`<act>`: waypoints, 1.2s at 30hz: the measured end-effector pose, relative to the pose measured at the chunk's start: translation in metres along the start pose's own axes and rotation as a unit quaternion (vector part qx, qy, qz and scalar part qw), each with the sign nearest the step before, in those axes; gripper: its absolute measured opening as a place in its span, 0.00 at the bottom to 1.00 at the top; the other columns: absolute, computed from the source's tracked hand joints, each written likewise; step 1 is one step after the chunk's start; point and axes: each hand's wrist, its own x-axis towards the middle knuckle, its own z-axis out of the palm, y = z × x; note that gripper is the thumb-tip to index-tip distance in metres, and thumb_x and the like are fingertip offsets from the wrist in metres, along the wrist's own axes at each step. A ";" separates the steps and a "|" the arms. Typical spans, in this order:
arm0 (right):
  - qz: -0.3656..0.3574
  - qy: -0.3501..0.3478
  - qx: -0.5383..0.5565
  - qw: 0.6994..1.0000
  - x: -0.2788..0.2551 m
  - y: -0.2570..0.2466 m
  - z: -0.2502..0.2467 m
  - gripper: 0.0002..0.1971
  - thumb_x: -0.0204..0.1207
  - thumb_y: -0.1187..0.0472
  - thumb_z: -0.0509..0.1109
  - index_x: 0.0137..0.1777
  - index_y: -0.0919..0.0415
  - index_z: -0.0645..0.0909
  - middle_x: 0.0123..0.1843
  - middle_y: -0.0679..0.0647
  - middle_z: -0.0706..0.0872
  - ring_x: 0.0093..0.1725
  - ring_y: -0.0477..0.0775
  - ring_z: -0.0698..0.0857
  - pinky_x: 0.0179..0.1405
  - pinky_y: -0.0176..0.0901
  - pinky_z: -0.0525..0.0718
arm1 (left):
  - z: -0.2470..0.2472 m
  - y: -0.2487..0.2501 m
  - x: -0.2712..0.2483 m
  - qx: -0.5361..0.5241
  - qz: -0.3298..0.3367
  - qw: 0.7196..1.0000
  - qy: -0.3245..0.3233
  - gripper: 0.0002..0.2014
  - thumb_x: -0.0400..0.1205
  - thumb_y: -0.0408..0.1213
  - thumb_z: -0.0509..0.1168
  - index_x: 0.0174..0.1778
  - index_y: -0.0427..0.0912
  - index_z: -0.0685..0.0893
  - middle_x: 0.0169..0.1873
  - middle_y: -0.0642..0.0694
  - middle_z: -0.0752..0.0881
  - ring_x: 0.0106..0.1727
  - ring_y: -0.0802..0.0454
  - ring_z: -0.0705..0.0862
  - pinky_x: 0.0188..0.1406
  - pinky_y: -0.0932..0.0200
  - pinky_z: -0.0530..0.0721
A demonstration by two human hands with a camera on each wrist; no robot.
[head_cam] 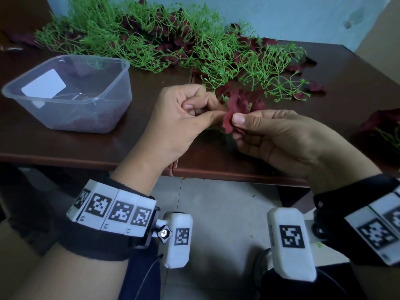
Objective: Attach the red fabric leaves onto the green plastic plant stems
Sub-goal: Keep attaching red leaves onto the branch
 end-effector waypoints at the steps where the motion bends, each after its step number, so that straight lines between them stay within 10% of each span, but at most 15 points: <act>1: -0.002 0.001 0.002 1.000 0.000 0.000 -0.001 0.06 0.60 0.63 0.77 0.35 0.66 0.90 0.34 0.57 0.89 0.32 0.47 0.86 0.40 0.36 0.87 | 0.000 0.000 0.000 0.000 0.002 1.000 -0.003 0.29 0.75 0.18 0.74 0.30 0.50 0.62 0.31 0.48 0.85 0.35 0.59 0.84 0.38 0.67 0.80; 13: -0.121 0.016 -0.061 0.991 0.005 0.003 0.000 0.07 0.72 0.61 0.78 0.45 0.60 0.82 0.35 0.52 0.86 0.32 0.49 0.84 0.34 0.39 0.78 | 0.008 0.001 0.007 -0.177 -0.101 0.976 0.070 0.11 0.83 0.22 0.61 0.43 0.42 0.68 0.35 0.47 0.87 0.37 0.52 0.86 0.44 0.56 0.83; 16: -0.216 0.097 -0.246 0.940 0.009 0.010 0.002 0.05 0.76 0.69 0.76 0.48 0.62 0.84 0.36 0.55 0.88 0.32 0.49 0.87 0.33 0.39 0.84 | 0.007 0.008 0.007 -0.234 -0.098 0.963 0.089 0.12 0.77 0.23 0.63 0.48 0.41 0.69 0.36 0.41 0.83 0.35 0.49 0.84 0.41 0.60 0.84; 22: -0.307 0.181 -0.387 0.850 0.012 0.018 0.011 0.14 0.68 0.53 0.84 0.48 0.55 0.84 0.32 0.48 0.86 0.28 0.42 0.81 0.30 0.37 0.80 | 0.007 0.009 0.005 -0.243 -0.090 0.962 0.089 0.14 0.77 0.22 0.65 0.52 0.40 0.70 0.35 0.42 0.82 0.34 0.50 0.82 0.39 0.60 0.83; 36: -0.350 0.169 -0.302 0.870 0.021 0.018 0.012 0.09 0.73 0.63 0.82 0.45 0.60 0.83 0.37 0.61 0.86 0.37 0.65 0.89 0.35 0.61 0.89 | -0.001 0.009 0.006 -0.240 -0.077 0.954 0.160 0.13 0.81 0.22 0.61 0.60 0.37 0.77 0.43 0.41 0.87 0.37 0.48 0.86 0.42 0.56 0.82</act>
